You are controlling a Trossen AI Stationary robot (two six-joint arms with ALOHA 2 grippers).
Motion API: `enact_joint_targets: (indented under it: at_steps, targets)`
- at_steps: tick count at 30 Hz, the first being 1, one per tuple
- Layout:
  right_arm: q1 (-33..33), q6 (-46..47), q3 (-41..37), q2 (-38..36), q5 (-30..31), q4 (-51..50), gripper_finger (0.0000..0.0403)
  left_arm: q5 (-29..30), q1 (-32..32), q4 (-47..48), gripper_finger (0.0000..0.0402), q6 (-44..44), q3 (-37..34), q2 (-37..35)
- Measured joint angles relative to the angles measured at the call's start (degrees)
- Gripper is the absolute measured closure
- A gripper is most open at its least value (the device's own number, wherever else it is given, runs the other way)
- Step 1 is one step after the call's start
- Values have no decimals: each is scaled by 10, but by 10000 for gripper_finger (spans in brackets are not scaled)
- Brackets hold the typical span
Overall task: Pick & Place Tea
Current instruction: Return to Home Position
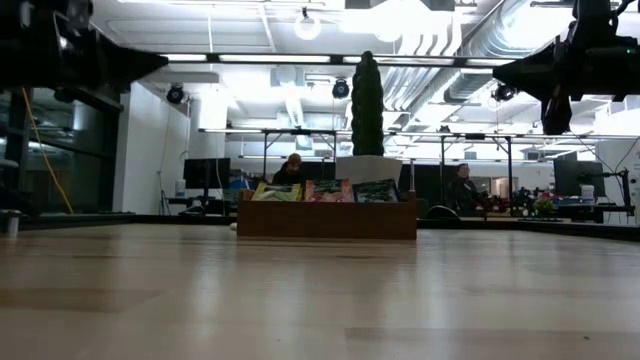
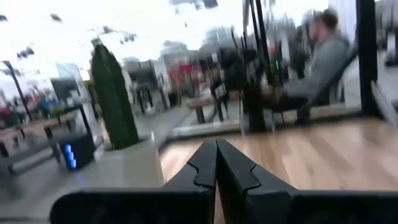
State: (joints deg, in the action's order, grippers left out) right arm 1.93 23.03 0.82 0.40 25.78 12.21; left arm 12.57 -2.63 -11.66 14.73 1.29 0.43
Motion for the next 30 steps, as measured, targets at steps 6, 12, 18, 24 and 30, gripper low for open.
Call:
enact_joint_targets:
  at_steps: [6, 12, 18, 24, 30]
  targets:
    - [0, 0, 0, 0, 2, -1, 389, 1, 0, 91, 401, 2, 0, 0]
    - [0, -1, 0, 0, 2, -2, 388, -4, 0, 99, 401, 2, 0, 9]
    - [0, -1, 0, 0, 2, -4, 387, -5, 0, 99, 401, 1, 0, 10]
    - [0, -1, 0, 0, 2, -4, 388, -5, 0, 100, 401, 1, 0, 9]
    - [0, -1, 1, 0, 2, -4, 386, -5, 0, 100, 401, 1, 0, 9]
